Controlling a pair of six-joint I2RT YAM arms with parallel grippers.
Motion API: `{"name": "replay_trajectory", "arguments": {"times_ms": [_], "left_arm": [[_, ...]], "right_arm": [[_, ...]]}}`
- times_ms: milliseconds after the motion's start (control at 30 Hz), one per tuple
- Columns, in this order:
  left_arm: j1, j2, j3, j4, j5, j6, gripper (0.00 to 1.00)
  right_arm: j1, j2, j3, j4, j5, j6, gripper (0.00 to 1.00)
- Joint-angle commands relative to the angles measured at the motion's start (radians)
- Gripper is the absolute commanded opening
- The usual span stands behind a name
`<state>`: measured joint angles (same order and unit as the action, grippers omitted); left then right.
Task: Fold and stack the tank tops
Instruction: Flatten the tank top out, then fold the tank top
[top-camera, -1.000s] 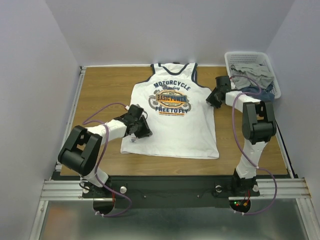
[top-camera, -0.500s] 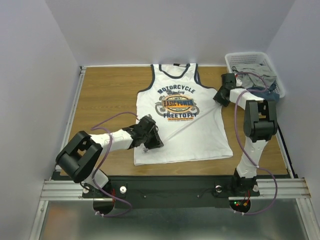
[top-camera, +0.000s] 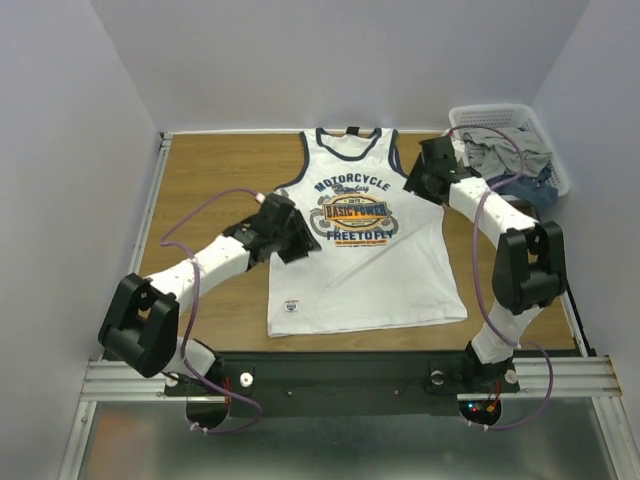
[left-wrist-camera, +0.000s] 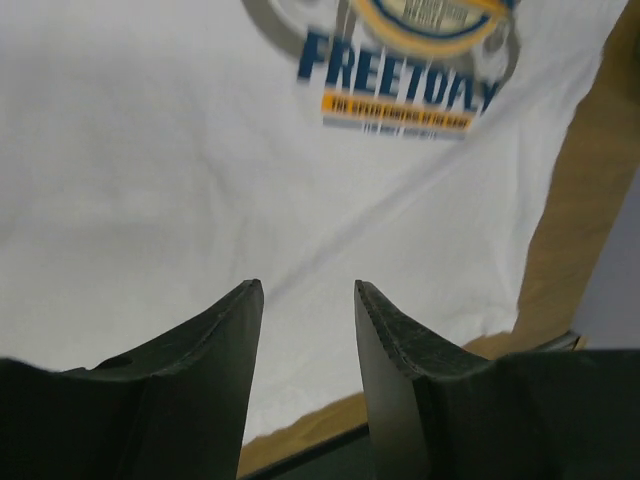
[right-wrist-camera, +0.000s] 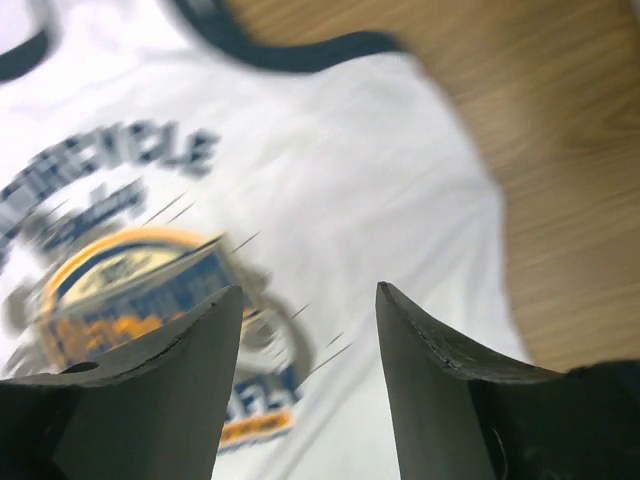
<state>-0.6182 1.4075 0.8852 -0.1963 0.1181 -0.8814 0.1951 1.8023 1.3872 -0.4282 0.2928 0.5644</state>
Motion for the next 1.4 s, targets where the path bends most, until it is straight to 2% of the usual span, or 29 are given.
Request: {"name": "replay_trajectory", "arguments": {"times_ms": [0,100,267,367,567,867,1367], "left_arm": [[0.202,-0.033,0.119,-0.026,-0.055,0.100,0.53],[0.274,0.065,0.242,-0.019,-0.100,0.156,0.53],[0.389,0.316,0.435,-0.035,0.003,0.326,0.48],[0.409,0.477,0.573,-0.069,0.003,0.389,0.48],[0.454,0.548,0.612,-0.069,-0.017,0.409,0.48],[0.500,0.524,0.612,-0.078,0.012,0.414,0.48],[0.514,0.502,0.607,-0.072,0.052,0.410,0.48]], "right_arm": [[0.172,-0.174,-0.086,-0.029,0.037,0.031,0.62],[0.300,-0.251,-0.164,-0.032,-0.013,0.086,0.62],[0.555,-0.264,-0.175,-0.037,-0.035,0.179,0.57],[0.749,-0.212,-0.123,-0.041,-0.021,0.218,0.55],[0.995,-0.041,-0.008,-0.066,0.019,0.262,0.47],[1.165,0.181,0.179,-0.109,0.083,0.295,0.36],[1.192,0.307,0.251,-0.164,0.101,0.305,0.35]]}}
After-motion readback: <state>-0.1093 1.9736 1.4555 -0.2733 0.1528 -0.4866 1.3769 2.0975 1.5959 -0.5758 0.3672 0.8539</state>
